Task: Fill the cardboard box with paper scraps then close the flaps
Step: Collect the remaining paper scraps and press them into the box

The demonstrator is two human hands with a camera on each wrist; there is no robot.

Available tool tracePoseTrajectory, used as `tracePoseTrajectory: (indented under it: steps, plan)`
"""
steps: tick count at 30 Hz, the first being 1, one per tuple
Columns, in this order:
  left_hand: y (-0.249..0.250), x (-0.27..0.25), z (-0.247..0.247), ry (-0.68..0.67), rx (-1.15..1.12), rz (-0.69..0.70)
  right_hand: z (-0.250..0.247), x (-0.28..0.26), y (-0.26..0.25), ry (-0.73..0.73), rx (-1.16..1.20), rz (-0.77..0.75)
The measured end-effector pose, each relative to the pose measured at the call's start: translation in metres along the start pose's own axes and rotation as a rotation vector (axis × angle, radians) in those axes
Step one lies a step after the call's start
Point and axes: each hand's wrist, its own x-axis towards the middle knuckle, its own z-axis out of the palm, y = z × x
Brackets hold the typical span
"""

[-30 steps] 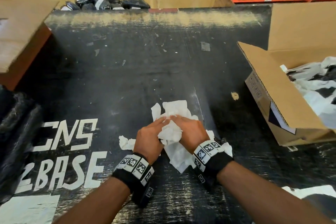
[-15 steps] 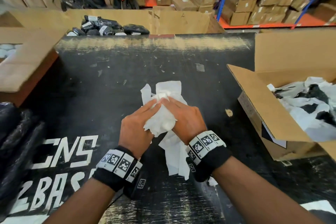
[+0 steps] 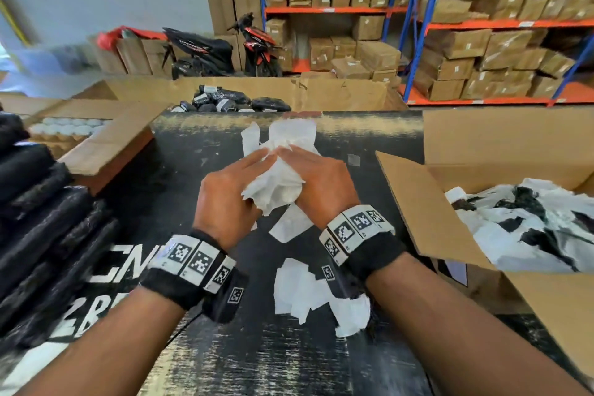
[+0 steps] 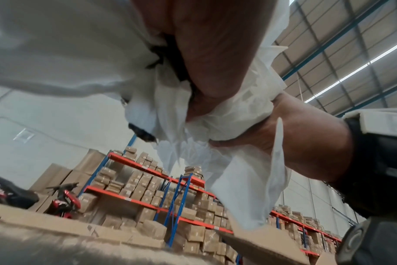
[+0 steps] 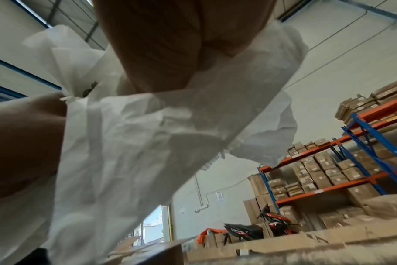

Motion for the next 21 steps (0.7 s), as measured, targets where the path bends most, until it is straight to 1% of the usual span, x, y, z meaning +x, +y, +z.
tracePoseTrajectory:
  steps: [2, 6, 10, 13, 17, 21]
  plan:
    - [0.036, 0.006, -0.008, 0.047, -0.03, 0.004, -0.032, -0.004, 0.003, 0.038, 0.001, -0.043]
    - [0.123, 0.016, -0.015, 0.097, -0.118, -0.057, -0.101, -0.024, 0.016, 0.121, -0.06, -0.076]
    - [0.201, 0.02, -0.006, 0.14, -0.136, -0.01, -0.174, -0.058, 0.036, 0.19, -0.086, -0.073]
    - [0.249, 0.025, 0.01, 0.129, -0.086, 0.05, -0.221, -0.085, 0.058, 0.2, -0.11, -0.037]
    - [0.305, 0.041, 0.043, 0.1, -0.125, 0.09, -0.273, -0.122, 0.094, 0.254, -0.198, -0.025]
    - [0.356, 0.063, 0.082, 0.069, -0.177, 0.178, -0.317, -0.15, 0.131, 0.289, -0.272, 0.018]
